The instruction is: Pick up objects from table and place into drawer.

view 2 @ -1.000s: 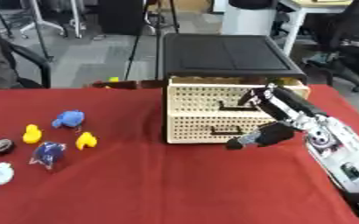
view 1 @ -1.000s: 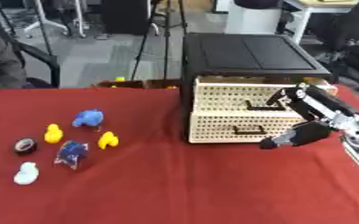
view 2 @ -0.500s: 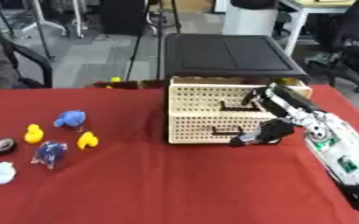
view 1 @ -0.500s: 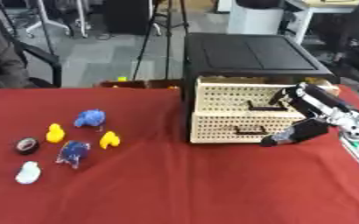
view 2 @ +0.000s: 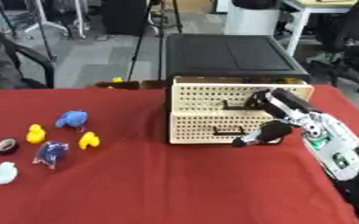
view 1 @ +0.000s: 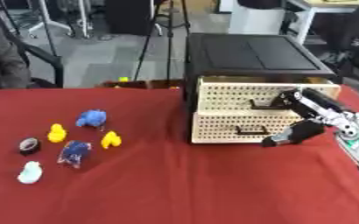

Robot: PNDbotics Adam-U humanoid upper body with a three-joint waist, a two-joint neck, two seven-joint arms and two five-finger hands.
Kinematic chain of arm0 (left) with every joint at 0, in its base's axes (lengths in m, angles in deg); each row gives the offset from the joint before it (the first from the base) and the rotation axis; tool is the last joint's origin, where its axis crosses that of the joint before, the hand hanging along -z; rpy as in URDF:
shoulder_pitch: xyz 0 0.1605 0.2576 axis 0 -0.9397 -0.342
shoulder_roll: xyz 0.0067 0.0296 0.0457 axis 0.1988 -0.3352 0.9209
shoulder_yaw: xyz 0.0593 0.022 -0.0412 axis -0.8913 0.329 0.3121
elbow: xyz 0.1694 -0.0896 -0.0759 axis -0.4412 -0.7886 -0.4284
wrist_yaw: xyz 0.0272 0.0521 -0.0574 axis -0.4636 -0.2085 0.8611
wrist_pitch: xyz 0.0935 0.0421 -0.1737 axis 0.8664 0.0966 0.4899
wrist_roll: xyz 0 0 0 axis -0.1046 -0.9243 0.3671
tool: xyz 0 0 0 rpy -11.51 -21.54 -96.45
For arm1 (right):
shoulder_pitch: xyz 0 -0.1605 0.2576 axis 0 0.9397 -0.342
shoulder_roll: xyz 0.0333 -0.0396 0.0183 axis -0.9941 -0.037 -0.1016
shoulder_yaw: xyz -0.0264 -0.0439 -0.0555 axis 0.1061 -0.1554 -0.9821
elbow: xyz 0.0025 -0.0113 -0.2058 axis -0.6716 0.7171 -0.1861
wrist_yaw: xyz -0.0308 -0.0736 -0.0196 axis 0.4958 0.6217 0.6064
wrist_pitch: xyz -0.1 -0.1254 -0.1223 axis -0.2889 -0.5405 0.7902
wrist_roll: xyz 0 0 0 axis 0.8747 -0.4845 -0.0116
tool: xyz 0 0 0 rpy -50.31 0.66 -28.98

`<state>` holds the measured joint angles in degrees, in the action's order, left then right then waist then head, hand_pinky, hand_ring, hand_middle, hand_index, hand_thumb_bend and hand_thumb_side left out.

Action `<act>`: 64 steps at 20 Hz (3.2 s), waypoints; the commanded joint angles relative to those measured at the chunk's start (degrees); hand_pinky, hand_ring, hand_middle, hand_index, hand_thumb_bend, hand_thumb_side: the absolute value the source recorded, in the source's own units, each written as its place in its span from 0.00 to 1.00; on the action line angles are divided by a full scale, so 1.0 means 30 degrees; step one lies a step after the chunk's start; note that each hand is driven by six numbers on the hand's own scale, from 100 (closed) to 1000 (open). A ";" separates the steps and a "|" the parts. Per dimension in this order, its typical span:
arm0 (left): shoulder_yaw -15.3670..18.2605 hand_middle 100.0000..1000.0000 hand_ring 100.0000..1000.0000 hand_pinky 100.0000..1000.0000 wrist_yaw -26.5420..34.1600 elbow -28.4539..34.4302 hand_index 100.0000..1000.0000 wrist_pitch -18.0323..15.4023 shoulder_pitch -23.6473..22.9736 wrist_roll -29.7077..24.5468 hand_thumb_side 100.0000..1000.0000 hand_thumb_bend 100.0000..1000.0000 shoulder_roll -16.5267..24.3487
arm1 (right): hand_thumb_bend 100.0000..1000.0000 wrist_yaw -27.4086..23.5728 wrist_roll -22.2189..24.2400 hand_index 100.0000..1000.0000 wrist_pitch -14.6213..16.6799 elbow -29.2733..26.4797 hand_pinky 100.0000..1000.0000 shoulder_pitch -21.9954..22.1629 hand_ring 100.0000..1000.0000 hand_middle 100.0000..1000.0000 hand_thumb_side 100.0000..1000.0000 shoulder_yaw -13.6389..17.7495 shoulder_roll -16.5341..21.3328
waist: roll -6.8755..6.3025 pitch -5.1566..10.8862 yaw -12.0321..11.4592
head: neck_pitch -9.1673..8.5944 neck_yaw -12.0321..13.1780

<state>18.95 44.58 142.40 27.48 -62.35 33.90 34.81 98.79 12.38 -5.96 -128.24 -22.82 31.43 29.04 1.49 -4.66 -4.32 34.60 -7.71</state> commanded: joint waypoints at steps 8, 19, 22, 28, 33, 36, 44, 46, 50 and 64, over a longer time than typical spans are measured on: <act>0.0209 0.59 0.62 0.67 0.0099 0.0369 0.76 -0.0009 0.0099 -0.0056 0.96 0.13 0.0517 | 1.00 0.0578 -0.0089 0.50 0.0305 -0.0737 0.00 0.0418 0.00 0.00 0.44 0.0172 0.0627 | -0.0022 0.0189 0.0081 | -0.0046 0.0017; 0.0238 0.59 0.62 0.67 0.0076 0.0364 0.77 0.0004 -0.0017 -0.0056 0.96 0.13 0.0607 | 1.00 0.0566 -0.0233 0.42 0.0149 -0.3418 0.00 0.1810 0.00 0.00 0.47 0.0460 0.0948 | 0.0081 0.0286 0.0282 | 0.0013 0.0098; 0.0253 0.59 0.62 0.67 0.0075 0.0363 0.77 0.0010 -0.0057 -0.0046 0.96 0.13 0.0640 | 1.00 0.0528 -0.0202 0.42 0.0088 -0.3897 0.00 0.2234 0.00 0.00 0.47 0.0498 0.0937 | 0.0102 0.0320 0.0308 | 0.0044 0.0111; 0.0254 0.59 0.62 0.67 0.0137 0.0362 0.77 0.0038 -0.0106 -0.0069 0.96 0.13 0.0700 | 1.00 0.0482 -0.0111 0.42 -0.0013 -0.4560 0.00 0.2956 0.00 0.00 0.46 0.0565 0.0847 | 0.0184 0.0444 0.0389 | 0.0094 0.0134; 0.0275 0.59 0.62 0.67 0.0173 0.0370 0.77 0.0055 -0.0150 -0.0068 0.96 0.13 0.0731 | 1.00 0.0443 -0.0105 0.42 -0.0074 -0.5005 0.00 0.3456 0.00 0.00 0.46 0.0654 0.0778 | 0.0211 0.0487 0.0421 | 0.0098 0.0168; 0.0287 0.59 0.62 0.67 0.0167 0.0365 0.77 0.0059 -0.0175 -0.0059 0.96 0.13 0.0747 | 1.00 0.0444 -0.0105 0.42 -0.0114 -0.5230 0.00 0.3719 0.00 0.00 0.45 0.0700 0.0734 | 0.0212 0.0489 0.0432 | 0.0126 0.0170; 0.0318 0.59 0.62 0.67 0.0155 0.0349 0.77 0.0056 -0.0207 -0.0032 0.96 0.13 0.0768 | 1.00 0.0418 -0.0150 0.42 -0.0186 -0.5655 0.00 0.4195 0.00 0.01 0.45 0.0831 0.0613 | 0.0211 0.0494 0.0486 | 0.0110 0.0181; 0.0326 0.59 0.62 0.67 0.0153 0.0345 0.77 0.0052 -0.0214 -0.0022 0.96 0.13 0.0784 | 1.00 0.0414 -0.0192 0.42 -0.0207 -0.5749 0.00 0.4335 0.00 0.01 0.45 0.0878 0.0589 | 0.0214 0.0501 0.0504 | 0.0108 0.0193; 0.0321 0.59 0.62 0.67 0.0147 0.0329 0.77 0.0053 -0.0228 -0.0024 0.96 0.13 0.0795 | 1.00 0.0399 -0.0223 0.42 -0.0241 -0.5843 0.00 0.4467 0.00 0.01 0.45 0.0917 0.0565 | 0.0235 0.0521 0.0537 | 0.0108 0.0178; 0.0352 0.59 0.62 0.67 0.0136 0.0320 0.77 0.0047 -0.0286 -0.0012 0.96 0.13 0.0814 | 1.00 0.0024 -0.1199 0.67 -0.0386 -0.6062 0.00 0.4466 0.00 0.02 0.50 0.1159 0.0444 | 0.0228 0.0532 0.0582 | 0.0056 0.0204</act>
<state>19.31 44.80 142.40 27.64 -63.81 33.79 35.36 99.29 9.37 -6.96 -145.19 -8.90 33.63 29.07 2.27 -3.71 -2.72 34.65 -7.15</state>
